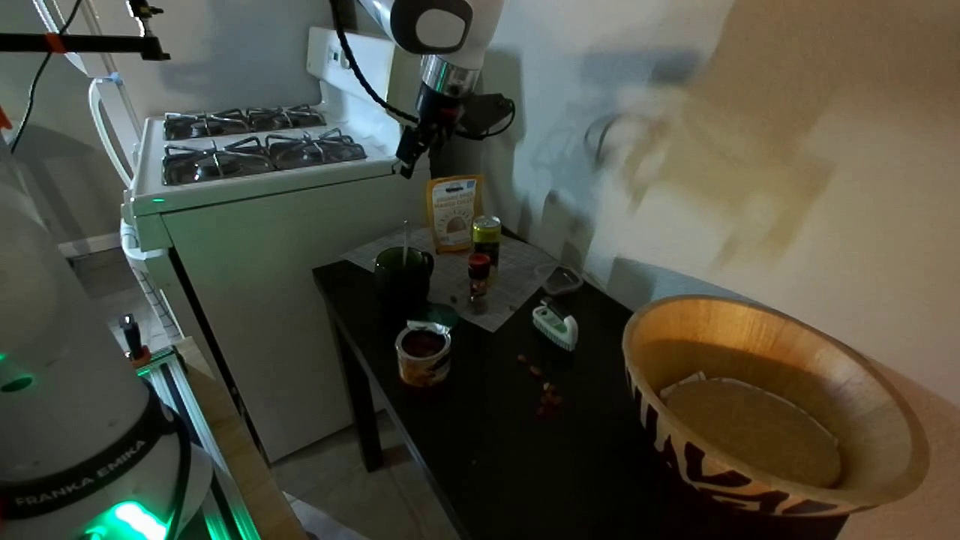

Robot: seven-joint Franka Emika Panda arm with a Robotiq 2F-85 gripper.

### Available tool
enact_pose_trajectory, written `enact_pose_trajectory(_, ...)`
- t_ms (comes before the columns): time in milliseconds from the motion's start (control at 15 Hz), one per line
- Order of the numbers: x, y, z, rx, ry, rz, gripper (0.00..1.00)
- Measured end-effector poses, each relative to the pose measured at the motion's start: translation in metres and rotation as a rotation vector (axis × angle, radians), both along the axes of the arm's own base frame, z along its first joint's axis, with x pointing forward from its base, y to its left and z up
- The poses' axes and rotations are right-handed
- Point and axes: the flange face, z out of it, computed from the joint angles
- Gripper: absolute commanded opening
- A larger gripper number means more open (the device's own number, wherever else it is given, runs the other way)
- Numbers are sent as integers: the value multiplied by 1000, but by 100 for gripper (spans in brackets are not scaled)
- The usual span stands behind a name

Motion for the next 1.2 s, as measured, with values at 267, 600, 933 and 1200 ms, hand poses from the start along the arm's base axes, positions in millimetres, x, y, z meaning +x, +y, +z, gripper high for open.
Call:
enact_pose_trajectory(267,0,0,0,0,0,1,100)
enact_pose_trajectory(600,0,0,0,0,0,1,100)
enact_pose_trajectory(933,-11,2,-8,-162,60,85,100)
enact_pose_trajectory(1200,-33,8,-19,-319,173,206,100)
